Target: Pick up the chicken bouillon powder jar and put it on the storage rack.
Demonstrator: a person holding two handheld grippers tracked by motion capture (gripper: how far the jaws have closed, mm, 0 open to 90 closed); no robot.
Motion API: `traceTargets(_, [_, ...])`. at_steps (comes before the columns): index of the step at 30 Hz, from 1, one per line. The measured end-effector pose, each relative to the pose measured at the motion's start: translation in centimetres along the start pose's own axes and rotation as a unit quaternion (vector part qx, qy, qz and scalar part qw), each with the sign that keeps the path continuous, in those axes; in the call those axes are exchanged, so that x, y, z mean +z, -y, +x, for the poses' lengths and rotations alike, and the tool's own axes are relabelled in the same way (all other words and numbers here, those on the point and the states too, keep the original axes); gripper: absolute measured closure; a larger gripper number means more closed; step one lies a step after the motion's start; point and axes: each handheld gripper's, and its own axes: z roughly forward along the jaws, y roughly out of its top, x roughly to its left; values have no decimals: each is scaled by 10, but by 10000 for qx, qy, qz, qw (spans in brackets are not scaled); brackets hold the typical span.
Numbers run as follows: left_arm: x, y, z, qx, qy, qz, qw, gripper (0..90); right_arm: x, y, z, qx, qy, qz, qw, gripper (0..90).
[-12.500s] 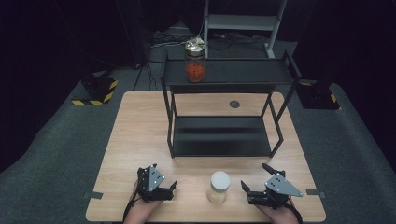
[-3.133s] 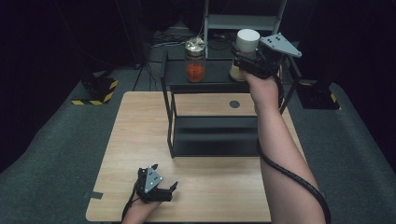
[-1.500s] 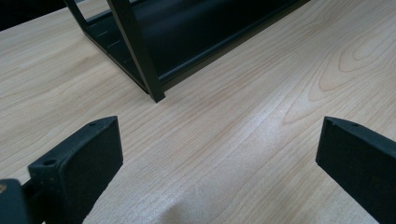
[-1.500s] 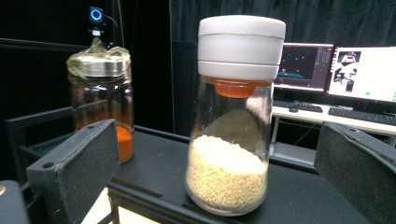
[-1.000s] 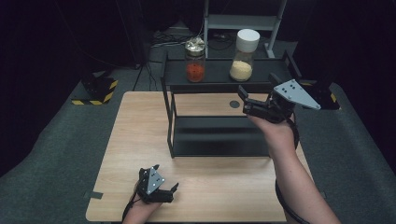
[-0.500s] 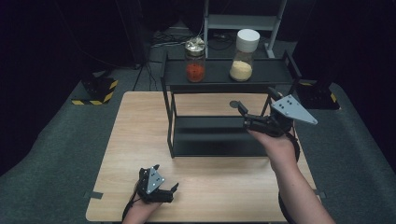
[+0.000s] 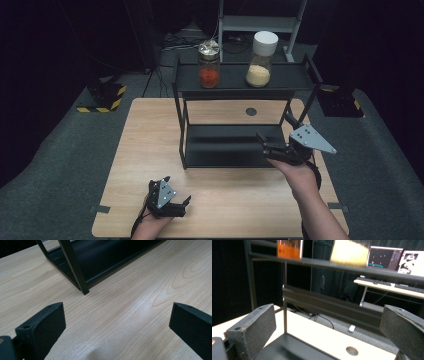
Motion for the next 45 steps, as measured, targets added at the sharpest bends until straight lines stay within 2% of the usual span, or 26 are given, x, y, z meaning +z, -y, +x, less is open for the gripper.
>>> traceTargets(6, [0, 0, -1, -1, -14, -5, 10000, 9, -6, 21, 3, -95, -8, 217, 9997, 0])
traceTargets(18, [0, 0, -3, 54, -26, 13, 10000, 9, -13, 67, 7, -81, -53, 738, 9972, 0])
traceTargets(26, [0, -1, -5, 127, -60, 37, 9999, 10, -19, 103, 12, 66, -35, 1137, 9935, 0])
traceTargets(35, [1, -2, -9, 225, -120, 67, 9997, 10, -25, 135, 20, 80, 32, 1488, 9888, 0])
traceTargets(38, [1, -3, -12, 292, -150, 91, 9994, 10, -28, 142, 21, 99, 53, 1572, 9875, 0])
traceTargets(39, [1, -3, -12, 313, -156, 96, 9993, 10, -28, 141, 21, 58, 56, 1663, 9860, 0])
traceTargets(41, [1, -3, -13, 336, -170, 97, 9992, 10, -31, 142, 24, -127, 130, 1654, 9861, 0])
traceTargets(45, [2, -5, -14, 347, -181, 139, 9991, 10, -33, 134, 24, -237, 167, 1964, 9801, 0])
